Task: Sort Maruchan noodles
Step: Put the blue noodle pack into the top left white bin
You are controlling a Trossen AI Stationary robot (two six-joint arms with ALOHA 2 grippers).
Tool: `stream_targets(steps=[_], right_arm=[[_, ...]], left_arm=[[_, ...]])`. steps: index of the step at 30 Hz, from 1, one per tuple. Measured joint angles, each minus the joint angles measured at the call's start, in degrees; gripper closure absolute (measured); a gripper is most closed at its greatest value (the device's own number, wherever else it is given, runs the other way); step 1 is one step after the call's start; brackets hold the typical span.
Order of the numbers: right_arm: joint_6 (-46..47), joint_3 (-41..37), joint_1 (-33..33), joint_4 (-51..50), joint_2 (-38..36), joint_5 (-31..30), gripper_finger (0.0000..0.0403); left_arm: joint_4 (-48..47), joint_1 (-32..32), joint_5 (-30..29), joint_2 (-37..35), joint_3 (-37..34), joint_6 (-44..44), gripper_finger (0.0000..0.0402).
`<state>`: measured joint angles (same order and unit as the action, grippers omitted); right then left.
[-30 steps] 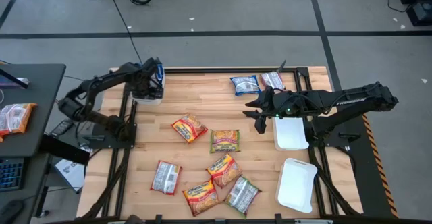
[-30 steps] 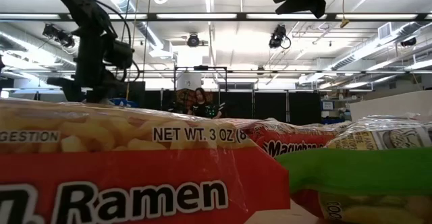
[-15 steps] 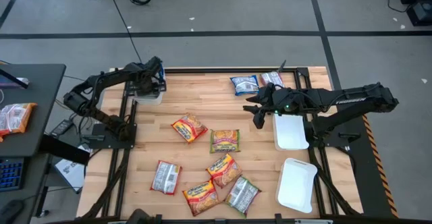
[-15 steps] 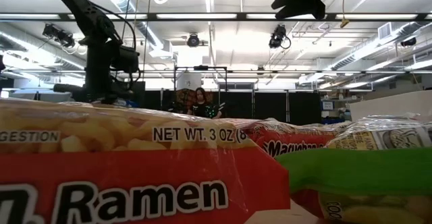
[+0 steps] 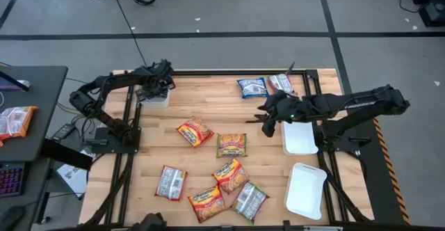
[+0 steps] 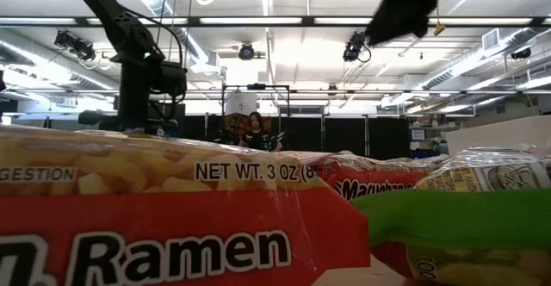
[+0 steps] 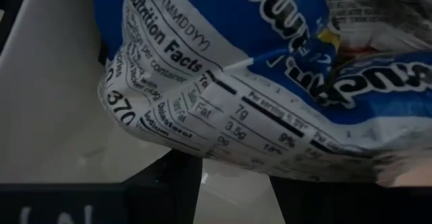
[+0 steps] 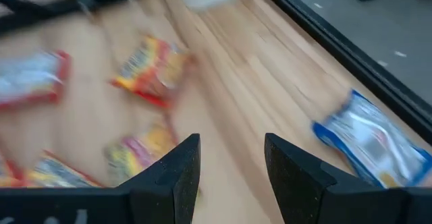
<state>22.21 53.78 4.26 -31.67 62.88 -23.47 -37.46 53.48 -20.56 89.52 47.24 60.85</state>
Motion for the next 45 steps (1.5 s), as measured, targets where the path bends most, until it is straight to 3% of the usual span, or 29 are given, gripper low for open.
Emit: stream_targets(steps=[8,18,24,28,32,36,41,45], right_arm=[[-5.6,-3.5,-8.4,0.1,3.7,2.7,0.0233],[-38.8,-2.7,-18.6,4.2,18.2,3.5,0.0233],[-48.8,-2.7,-22.7,13.0,29.5,-1.7,0.0235],[-48.5,-2.7,-25.2,17.5,34.1,-8.1,0.024],[-45.5,-2.7,-27.2,17.8,36.6,-7.8,0.0253],[-42.0,-2.7,-28.0,17.6,38.2,-6.8,0.0293],[-32.9,-2.6,-28.0,17.8,36.6,-0.5,0.0389],[-27.7,-1.4,-27.0,18.2,32.0,5.7,0.0396]], left_arm=[[-0.2,-4.1,-1.1,-2.7,-0.1,0.7,0.0222],[-9.7,-6.5,0.6,-6.5,0.1,-2.4,0.0146],[-12.0,-6.5,2.0,-10.5,0.1,-6.6,0.0118],[-12.2,-6.6,4.2,-14.4,0.1,-8.0,0.0116],[-11.3,-8.1,6.3,-19.9,0.0,-9.0,0.0115],[-7.4,-11.2,6.8,-26.2,0.0,-9.0,0.0115],[5.6,-17.2,3.2,-32.8,0.0,-9.6,0.0115],[19.5,-23.8,1.3,-34.8,0.0,-20.8,0.0115]])
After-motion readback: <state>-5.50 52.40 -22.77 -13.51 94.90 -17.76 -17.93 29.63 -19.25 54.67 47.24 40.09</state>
